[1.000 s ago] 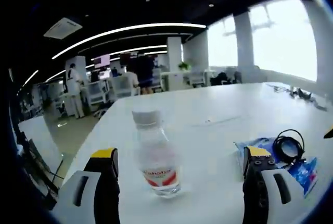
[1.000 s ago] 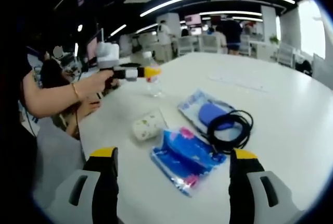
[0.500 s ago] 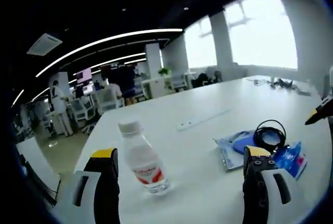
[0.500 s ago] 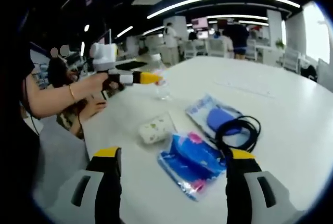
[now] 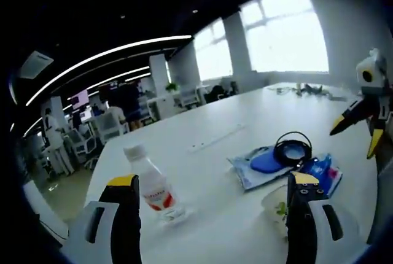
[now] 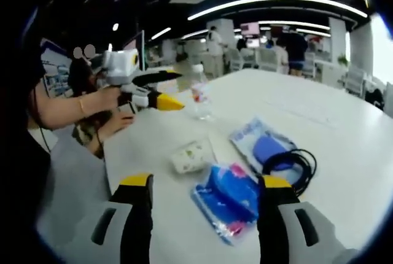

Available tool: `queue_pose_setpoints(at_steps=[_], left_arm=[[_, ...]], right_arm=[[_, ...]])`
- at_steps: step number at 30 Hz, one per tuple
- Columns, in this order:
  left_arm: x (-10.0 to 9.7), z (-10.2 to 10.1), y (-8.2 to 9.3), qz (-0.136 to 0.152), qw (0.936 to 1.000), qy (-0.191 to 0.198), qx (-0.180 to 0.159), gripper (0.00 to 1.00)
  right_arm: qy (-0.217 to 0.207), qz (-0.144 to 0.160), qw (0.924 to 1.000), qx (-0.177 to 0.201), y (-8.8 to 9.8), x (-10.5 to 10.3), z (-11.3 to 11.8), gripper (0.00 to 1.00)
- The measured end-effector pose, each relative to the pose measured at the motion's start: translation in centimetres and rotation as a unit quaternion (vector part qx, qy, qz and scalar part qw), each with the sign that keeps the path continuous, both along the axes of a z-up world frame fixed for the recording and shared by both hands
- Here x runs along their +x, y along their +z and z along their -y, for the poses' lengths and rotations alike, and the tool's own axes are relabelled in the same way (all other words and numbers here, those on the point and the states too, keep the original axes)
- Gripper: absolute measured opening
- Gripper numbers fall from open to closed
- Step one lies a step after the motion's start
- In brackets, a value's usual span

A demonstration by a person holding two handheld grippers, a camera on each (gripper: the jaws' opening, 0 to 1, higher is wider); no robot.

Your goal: Arrange the tabletop items into an orderly group along one side of the table until the central work area is clear of visible clutter.

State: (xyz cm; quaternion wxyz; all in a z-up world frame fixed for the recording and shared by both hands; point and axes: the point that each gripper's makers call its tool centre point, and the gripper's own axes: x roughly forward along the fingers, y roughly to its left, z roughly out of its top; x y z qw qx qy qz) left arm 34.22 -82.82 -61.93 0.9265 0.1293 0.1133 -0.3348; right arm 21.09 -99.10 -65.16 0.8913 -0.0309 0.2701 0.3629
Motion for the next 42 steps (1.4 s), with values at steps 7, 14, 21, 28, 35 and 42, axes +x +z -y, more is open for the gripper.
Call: queue_pose_setpoints(at_steps=[7, 14, 21, 28, 35, 42], left_arm=[[-1.8, 0.2, 0.1, -0.01, 0.9997, -0.023, 0.005, 1.0], [-3.5, 0.4, -0.2, -0.02, 0.998, -0.058, 0.016, 1.0], [-4.9, 1.2, 0.0, -0.017, 0.9967, -0.079, 0.007, 1.0], [-5.8, 1.0, -0.7, -0.029, 0.9962, -0.082, 0.009, 1.0], [-6.4, 0.7, -1.0, -0.042, 0.9964, -0.073, -0.005, 1.0], [-7.3, 1.0, -1.3, -0.055, 0.9957, -0.075, -0.01, 1.0]], right_arm=[[0.024, 0.01, 0.9996, -0.011, 0.1, 0.3, -0.8, 0.6], [0.043, 0.015, 0.9988, -0.017, -0.1, 1.0, -1.5, 0.56], [0.062, 0.027, 0.9975, -0.022, -0.1, 1.8, -2.4, 0.54], [0.079, 0.028, 0.9963, -0.019, -0.5, 2.6, -3.4, 0.5], [0.087, 0.018, 0.9959, -0.019, -1.6, 3.3, -4.1, 0.47], [0.098, 0.011, 0.9951, -0.006, -2.3, 4.0, -4.9, 0.44]])
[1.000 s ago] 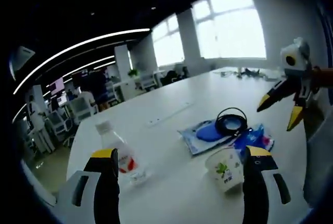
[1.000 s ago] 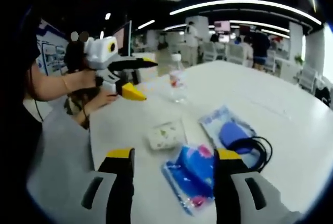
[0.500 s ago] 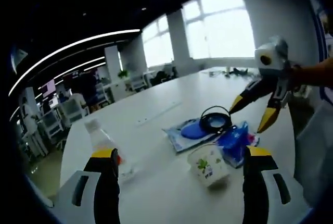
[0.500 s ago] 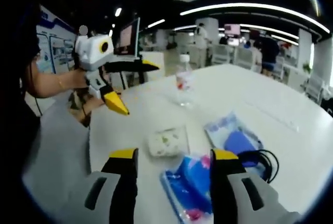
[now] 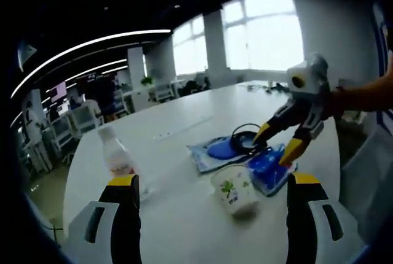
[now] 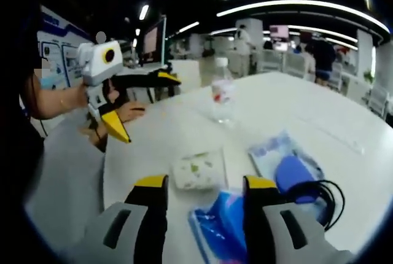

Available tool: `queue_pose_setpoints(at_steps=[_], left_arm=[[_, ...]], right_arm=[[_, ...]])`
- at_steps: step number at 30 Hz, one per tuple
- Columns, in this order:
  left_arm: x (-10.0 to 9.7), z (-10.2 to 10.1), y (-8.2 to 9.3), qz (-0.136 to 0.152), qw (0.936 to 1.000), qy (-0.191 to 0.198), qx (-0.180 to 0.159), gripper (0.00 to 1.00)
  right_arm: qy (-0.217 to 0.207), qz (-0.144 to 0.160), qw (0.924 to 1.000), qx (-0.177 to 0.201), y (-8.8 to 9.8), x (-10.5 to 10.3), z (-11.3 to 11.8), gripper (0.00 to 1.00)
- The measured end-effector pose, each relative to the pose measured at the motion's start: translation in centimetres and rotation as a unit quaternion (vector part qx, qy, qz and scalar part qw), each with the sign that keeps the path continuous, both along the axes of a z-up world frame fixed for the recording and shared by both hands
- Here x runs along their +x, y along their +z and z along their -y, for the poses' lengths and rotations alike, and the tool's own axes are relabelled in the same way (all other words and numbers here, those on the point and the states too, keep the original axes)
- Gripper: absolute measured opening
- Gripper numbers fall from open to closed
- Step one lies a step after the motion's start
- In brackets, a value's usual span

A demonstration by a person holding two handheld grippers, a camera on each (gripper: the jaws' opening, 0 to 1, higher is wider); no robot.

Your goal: Arrange the tabletop items into an orderly group along one side of the table until the central work area is clear of visible clutter.

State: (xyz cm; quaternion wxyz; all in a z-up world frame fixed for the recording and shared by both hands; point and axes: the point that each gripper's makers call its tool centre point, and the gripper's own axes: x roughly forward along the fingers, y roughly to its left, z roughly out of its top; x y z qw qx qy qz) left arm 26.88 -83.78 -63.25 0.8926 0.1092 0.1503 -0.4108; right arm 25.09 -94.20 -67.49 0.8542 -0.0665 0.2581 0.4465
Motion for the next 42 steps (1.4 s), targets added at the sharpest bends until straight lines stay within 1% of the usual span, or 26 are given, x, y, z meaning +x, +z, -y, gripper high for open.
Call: queue_pose_setpoints(at_steps=[2, 4, 6, 8, 12, 16, 24, 27, 31, 37, 40, 42], left_arm=[[-0.1, 0.0, -0.1, -0.002, 1.0, 0.0, 0.005, 1.0], [-0.1, 0.0, -0.1, -0.001, 1.0, 0.001, 0.003, 1.0], [-0.1, 0.0, 0.2, 0.009, 1.0, 0.002, 0.002, 1.0], [-0.2, 0.1, 0.0, 0.003, 1.0, 0.003, 0.002, 1.0], [-0.4, 0.3, -0.3, -0.002, 1.0, 0.001, 0.002, 1.0], [-0.4, 0.2, -0.3, -0.008, 0.9999, 0.01, -0.009, 1.0], [-0.8, -0.1, -0.7, -0.016, 0.9998, 0.01, -0.001, 1.0], [-0.9, -0.2, -0.8, -0.018, 0.9998, 0.013, -0.002, 1.0], [-1.2, -0.3, -1.2, -0.026, 0.9996, 0.013, -0.001, 1.0], [-1.3, -0.4, -1.5, -0.03, 0.9995, 0.013, 0.002, 0.99], [-1.3, -0.4, -1.5, -0.03, 0.9994, 0.015, 0.001, 0.99], [-1.5, -0.5, -1.6, -0.031, 0.9994, 0.016, 0.001, 0.99]], right_arm=[[0.005, -0.001, 1.0, 0.004, -0.1, 0.1, -0.2, 0.43], [0.013, -0.005, 0.9999, 0.005, -0.4, 0.2, -0.5, 0.41], [0.02, -0.003, 0.9998, 0.003, -0.7, 0.3, -0.7, 0.4], [0.024, -0.01, 0.9996, 0.002, -1.2, 0.4, -0.7, 0.39], [0.028, -0.017, 0.9994, 0.003, -1.7, 0.8, -0.8, 0.36], [0.031, -0.019, 0.9993, 0.0, -2.3, 1.3, -1.0, 0.34], [0.04, -0.035, 0.9986, -0.002, -3.7, 1.7, -1.4, 0.33], [0.044, -0.039, 0.9982, 0.008, -3.8, 1.7, -1.7, 0.32], [0.048, -0.047, 0.9974, 0.027, -3.8, 1.8, -2.1, 0.29], [0.051, -0.048, 0.9964, 0.047, -3.4, 1.9, -2.7, 0.22], [0.054, -0.05, 0.996, 0.051, -3.4, 1.9, -2.9, 0.18], [0.056, -0.052, 0.9957, 0.052, -3.4, 1.8, -3.1, 0.17]])
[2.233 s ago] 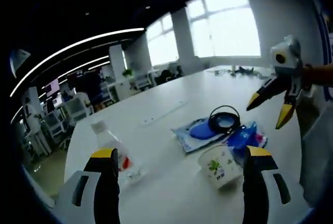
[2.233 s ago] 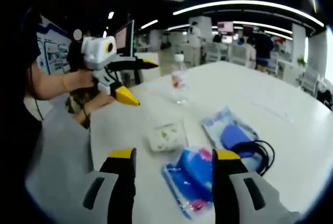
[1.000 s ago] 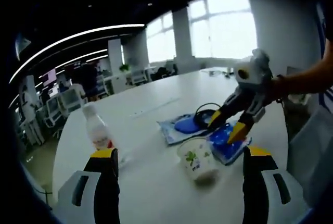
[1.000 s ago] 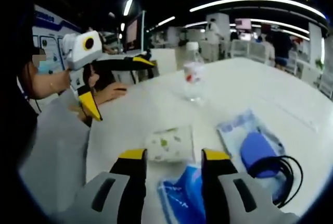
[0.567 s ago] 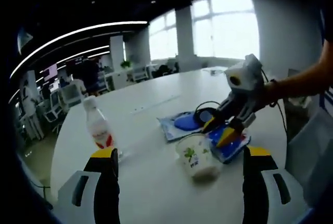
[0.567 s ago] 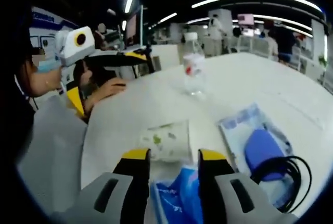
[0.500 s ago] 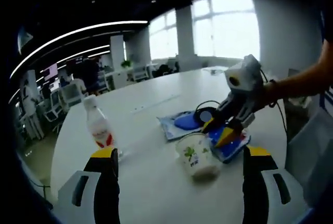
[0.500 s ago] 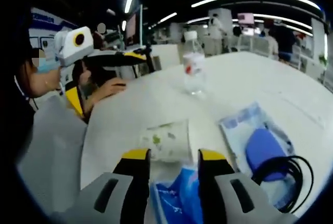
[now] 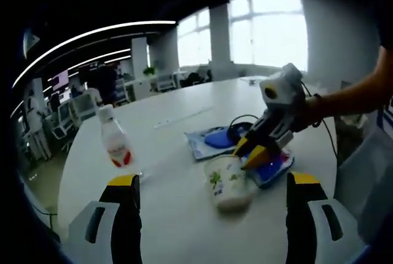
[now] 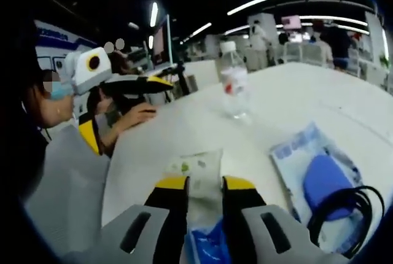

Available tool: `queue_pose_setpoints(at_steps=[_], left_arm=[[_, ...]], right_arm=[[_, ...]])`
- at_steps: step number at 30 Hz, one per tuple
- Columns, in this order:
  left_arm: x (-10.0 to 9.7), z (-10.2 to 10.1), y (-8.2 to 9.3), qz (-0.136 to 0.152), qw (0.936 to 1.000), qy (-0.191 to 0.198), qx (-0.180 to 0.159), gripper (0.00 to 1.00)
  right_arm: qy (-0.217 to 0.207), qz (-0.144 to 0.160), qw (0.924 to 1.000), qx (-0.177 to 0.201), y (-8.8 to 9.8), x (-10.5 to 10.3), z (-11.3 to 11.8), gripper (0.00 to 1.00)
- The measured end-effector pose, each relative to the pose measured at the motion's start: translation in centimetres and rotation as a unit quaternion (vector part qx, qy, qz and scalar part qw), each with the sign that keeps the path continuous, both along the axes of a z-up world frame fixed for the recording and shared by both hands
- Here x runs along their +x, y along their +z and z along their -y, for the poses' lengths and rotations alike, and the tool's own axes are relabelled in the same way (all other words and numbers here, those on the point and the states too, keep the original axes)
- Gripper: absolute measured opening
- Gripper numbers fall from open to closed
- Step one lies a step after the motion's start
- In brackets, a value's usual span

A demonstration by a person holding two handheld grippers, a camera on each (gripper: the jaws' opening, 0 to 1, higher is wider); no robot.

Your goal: Arrange the tabletop items into an orderly group along one side of the table until the central work area is clear of visible clutter.

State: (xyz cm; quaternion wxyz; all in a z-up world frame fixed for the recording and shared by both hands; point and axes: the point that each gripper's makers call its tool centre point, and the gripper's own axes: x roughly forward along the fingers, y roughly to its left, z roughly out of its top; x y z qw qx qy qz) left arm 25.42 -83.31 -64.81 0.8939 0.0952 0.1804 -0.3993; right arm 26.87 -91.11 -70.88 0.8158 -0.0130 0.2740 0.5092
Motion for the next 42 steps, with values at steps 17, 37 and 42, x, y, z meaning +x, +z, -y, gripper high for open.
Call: queue_pose_setpoints(at_steps=[17, 37, 42], left_arm=[[-0.3, 0.1, 0.0, -0.006, 0.9999, -0.003, -0.008, 0.96], [-0.3, 0.9, -1.0, -0.009, 0.9995, -0.018, 0.025, 0.74], [-0.2, 1.5, -1.0, -0.006, 0.9988, -0.033, 0.035, 0.7]], right_arm=[[0.013, -0.005, 0.9994, 0.031, 1.5, -1.4, -1.3, 0.02], [0.038, 0.042, 0.9982, 0.018, 4.5, -3.1, -2.1, 0.0], [0.056, 0.063, 0.9964, 0.005, 5.4, -4.0, -2.6, 0.0]])
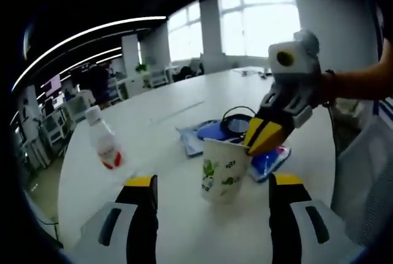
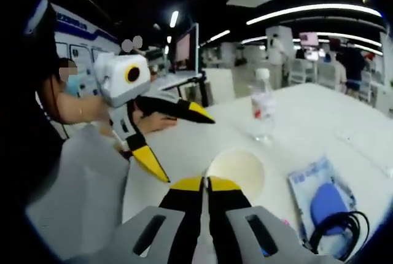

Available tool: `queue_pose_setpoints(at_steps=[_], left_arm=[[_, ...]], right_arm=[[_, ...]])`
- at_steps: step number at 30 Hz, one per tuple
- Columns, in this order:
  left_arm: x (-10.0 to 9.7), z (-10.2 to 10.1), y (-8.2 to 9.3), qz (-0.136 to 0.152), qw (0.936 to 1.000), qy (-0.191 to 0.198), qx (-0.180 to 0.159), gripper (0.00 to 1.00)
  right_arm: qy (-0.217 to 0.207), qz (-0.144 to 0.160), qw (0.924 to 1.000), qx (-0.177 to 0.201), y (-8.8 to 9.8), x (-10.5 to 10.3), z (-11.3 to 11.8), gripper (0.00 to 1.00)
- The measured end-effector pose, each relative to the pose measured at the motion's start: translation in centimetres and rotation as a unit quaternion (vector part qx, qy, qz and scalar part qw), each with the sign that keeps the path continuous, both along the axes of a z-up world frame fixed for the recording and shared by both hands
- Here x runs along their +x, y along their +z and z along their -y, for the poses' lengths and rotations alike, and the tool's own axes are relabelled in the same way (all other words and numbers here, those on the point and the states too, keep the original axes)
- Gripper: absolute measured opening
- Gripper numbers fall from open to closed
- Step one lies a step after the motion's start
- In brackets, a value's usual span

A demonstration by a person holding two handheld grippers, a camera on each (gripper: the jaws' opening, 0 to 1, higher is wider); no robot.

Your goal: Arrange the tabletop items into an orderly group along one side of the table until the central work area is clear of visible clutter.

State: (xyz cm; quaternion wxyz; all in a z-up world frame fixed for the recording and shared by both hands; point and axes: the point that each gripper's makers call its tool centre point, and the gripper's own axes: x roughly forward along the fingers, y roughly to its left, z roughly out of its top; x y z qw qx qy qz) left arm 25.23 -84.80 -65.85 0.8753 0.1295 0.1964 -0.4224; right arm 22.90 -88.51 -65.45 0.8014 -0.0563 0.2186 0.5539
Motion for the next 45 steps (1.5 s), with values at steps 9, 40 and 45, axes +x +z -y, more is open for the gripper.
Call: queue_pose_setpoints(at_steps=[9, 40, 45], left_arm=[[-0.5, 0.9, -0.5, -0.002, 0.9995, -0.027, 0.017, 0.63], [-2.0, 1.8, -1.2, -0.004, 0.9963, -0.068, 0.053, 0.41], [-1.9, 1.9, -1.4, -0.012, 0.9966, -0.064, 0.05, 0.41]], right_arm=[[0.031, 0.024, 0.9992, -0.004, 1.9, -1.2, -1.0, 0.0], [0.106, 0.077, 0.9882, -0.08, 2.3, -3.6, -2.4, 0.0], [0.107, 0.076, 0.9884, -0.076, 2.4, -3.7, -2.7, 0.0]])
